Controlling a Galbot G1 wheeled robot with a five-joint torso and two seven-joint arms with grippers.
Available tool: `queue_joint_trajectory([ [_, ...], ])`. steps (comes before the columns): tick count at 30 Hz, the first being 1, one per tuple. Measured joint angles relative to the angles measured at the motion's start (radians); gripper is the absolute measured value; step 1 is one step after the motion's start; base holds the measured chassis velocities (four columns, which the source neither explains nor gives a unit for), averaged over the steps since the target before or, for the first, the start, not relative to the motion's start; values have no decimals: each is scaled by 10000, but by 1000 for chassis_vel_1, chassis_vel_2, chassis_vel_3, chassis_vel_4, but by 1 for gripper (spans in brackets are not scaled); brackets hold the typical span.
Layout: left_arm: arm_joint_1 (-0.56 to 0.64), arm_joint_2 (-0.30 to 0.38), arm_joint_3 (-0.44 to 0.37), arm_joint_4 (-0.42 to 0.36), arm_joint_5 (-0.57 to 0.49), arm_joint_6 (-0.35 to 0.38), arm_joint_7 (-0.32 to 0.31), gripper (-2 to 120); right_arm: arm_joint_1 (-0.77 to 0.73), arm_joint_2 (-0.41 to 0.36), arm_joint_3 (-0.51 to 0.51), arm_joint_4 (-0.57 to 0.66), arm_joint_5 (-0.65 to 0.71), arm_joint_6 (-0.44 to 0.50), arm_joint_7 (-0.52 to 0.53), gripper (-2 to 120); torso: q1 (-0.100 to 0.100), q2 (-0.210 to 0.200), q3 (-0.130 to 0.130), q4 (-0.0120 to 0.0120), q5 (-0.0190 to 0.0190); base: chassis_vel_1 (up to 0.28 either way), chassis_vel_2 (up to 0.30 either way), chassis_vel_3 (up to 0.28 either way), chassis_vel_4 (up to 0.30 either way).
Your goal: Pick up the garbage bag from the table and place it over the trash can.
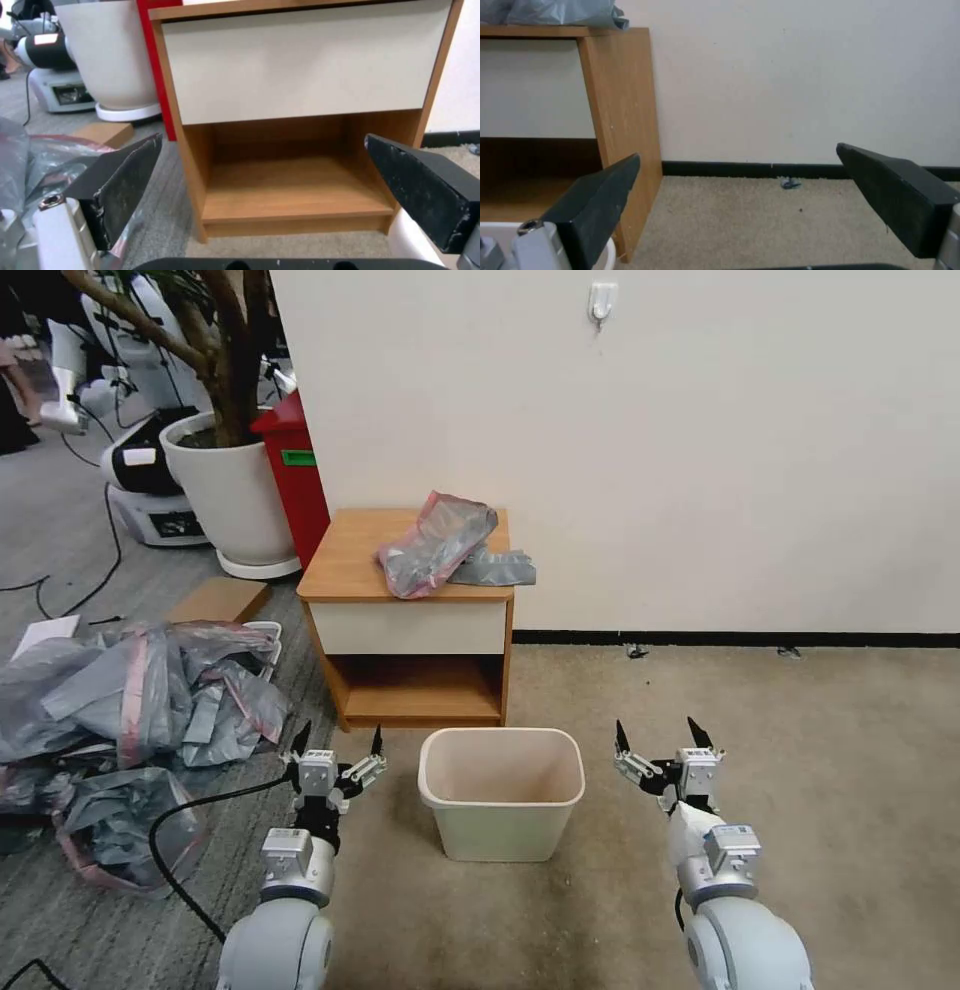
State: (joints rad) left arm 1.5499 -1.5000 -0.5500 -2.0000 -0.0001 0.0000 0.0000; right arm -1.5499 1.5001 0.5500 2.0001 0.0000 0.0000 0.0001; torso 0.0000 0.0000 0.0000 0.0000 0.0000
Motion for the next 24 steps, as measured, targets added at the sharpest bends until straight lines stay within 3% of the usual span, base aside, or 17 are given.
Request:
queue_joint_trajectory([
  [24, 0, 0, 0, 0, 0, 0, 0, 100, 0, 0, 0, 0, 0, 0, 0, 100, 0, 0, 0, 0, 0, 0, 0, 0, 0],
])
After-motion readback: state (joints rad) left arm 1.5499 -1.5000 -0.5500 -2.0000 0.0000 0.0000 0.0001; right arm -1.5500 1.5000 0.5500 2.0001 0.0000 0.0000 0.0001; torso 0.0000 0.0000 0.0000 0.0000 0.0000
